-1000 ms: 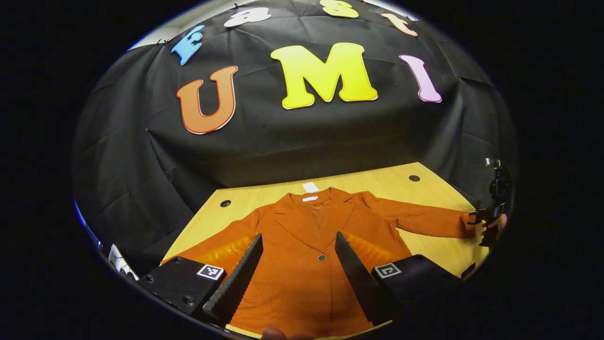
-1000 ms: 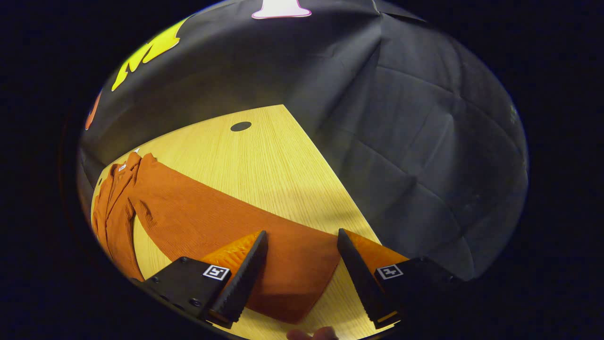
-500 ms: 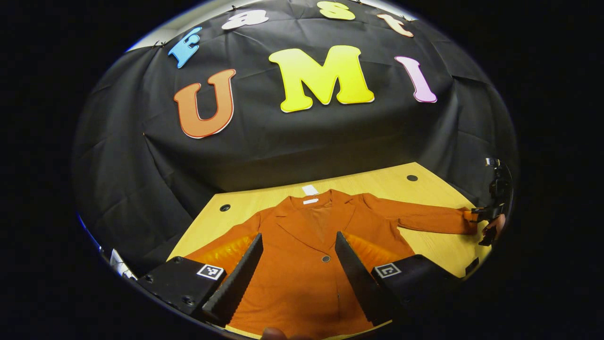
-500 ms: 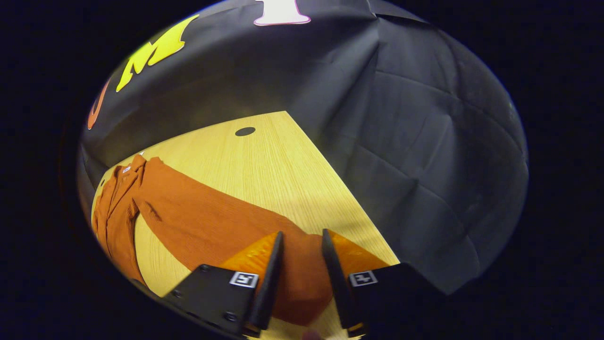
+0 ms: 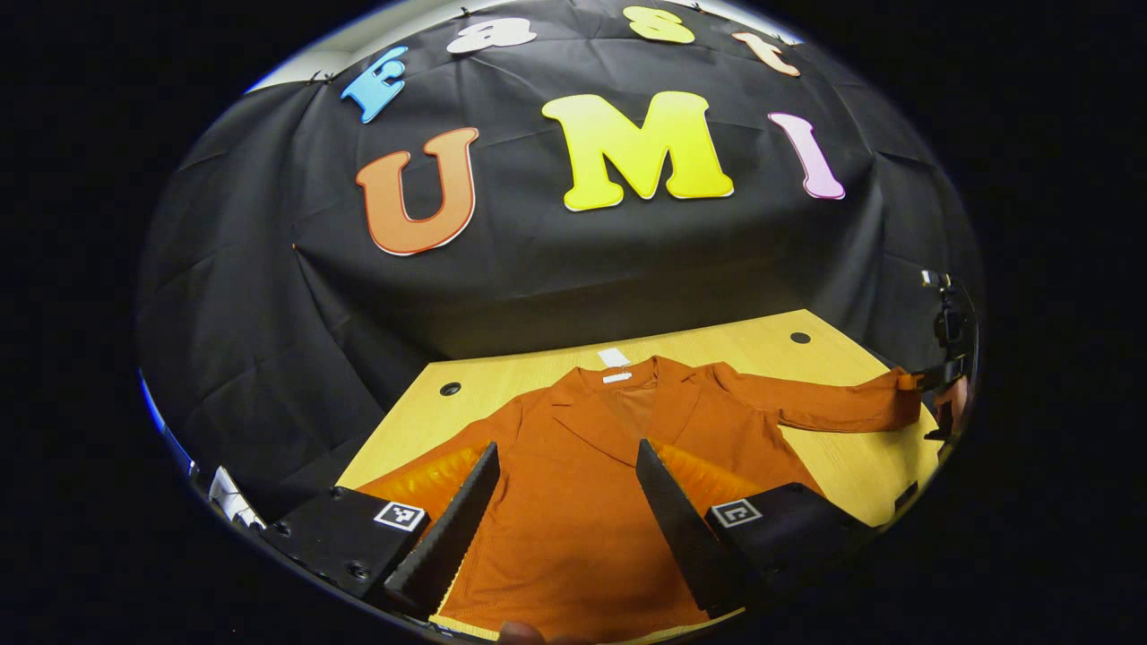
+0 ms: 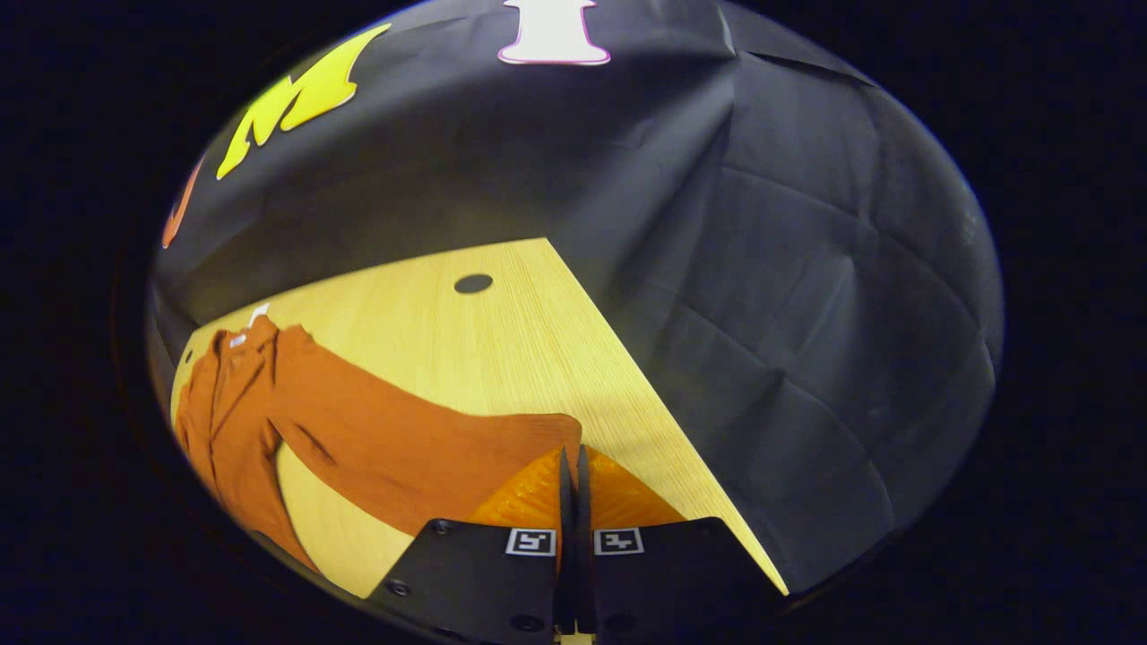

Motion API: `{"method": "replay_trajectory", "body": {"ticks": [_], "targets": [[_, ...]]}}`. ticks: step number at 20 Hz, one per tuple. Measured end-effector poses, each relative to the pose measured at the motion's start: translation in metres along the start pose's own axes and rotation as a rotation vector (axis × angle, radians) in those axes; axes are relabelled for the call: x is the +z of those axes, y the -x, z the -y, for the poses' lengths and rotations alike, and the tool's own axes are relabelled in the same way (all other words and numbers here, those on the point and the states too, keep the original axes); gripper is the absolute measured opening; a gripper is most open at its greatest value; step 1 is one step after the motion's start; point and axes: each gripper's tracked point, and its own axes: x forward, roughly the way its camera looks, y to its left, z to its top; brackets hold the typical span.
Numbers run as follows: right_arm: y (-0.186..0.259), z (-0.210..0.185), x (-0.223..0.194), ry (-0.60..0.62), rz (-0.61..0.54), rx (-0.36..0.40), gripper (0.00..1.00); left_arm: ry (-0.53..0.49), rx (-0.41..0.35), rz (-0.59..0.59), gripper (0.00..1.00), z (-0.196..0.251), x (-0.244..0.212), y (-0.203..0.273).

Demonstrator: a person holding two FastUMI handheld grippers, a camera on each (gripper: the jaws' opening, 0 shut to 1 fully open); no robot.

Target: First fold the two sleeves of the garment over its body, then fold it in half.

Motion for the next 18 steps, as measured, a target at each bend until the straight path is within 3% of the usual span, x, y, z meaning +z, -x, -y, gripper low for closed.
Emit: {"method": "replay_trajectory", "body": {"ticks": [5, 11, 18], "targets": [[0.033, -0.071, 0.094, 0.022, 0.109, 0.049, 0.01, 0.042, 0.005, 0.022, 0.99, -0.03, -0.004, -0.005], [0.083, -0.248, 0.174, 0.031, 0.187, 0.168, 0.01, 0.084, 0.042, 0.071, 0.99, -0.099, -0.007, -0.012], [0.14, -0.477, 0.166, 0.125, 0.203, 0.348, 0.01, 0.132, 0.106, 0.101, 0.99, -0.199, -0.024, -0.017]]}}
